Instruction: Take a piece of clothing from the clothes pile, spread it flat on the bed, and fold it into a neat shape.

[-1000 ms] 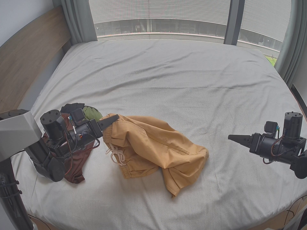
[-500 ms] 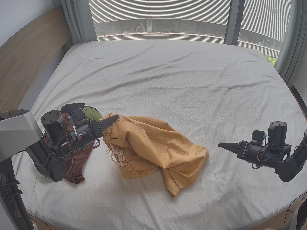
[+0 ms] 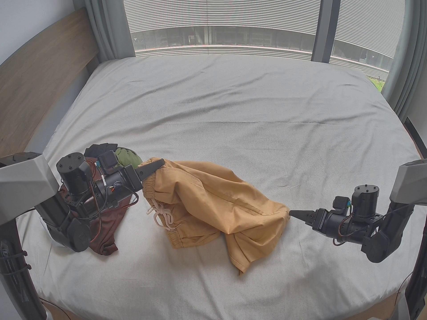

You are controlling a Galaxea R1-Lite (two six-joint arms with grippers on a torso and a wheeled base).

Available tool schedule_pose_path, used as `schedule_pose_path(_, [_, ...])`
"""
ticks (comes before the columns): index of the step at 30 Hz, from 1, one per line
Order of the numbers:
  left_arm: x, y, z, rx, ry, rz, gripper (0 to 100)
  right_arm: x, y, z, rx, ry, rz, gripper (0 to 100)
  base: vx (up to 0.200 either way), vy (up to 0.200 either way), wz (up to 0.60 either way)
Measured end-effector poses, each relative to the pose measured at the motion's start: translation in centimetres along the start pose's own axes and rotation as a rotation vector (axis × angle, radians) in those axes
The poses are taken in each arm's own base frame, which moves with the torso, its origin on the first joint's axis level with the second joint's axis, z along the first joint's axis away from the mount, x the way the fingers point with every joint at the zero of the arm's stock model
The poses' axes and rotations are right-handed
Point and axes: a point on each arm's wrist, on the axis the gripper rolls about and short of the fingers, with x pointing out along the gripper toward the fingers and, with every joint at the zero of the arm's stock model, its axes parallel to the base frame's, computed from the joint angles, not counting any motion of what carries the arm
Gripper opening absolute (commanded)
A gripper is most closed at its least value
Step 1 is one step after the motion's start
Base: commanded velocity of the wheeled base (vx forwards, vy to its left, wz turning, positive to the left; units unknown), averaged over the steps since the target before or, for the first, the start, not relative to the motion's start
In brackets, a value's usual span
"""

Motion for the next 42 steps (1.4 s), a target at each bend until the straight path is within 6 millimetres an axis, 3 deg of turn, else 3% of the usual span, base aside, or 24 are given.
schedule_pose_path(10, [-0.1, 0.3, 0.2, 0.004, -0.009, 0.006, 0, 2.7, -1.0, -1.7, 0.049, 0.025, 0.020, 100, 0.000, 0.000, 0.00])
schedule_pose_path(23, [-0.1, 0.3, 0.2, 0.003, -0.008, 0.007, 0, 5.7, -1.3, -1.9, 0.084, 0.023, 0.044, 100, 0.000, 0.000, 0.00])
schedule_pose_path(33, [-0.1, 0.4, 0.1, 0.000, -0.004, 0.009, 0, 8.2, -1.9, -1.1, 0.068, -0.042, 0.037, 100, 0.000, 0.000, 0.00])
schedule_pose_path(42, [0.0, 0.7, -0.2, -0.008, 0.004, 0.015, 0, 8.1, -1.2, 0.0, 0.076, -0.113, 0.102, 100, 0.000, 0.000, 0.00])
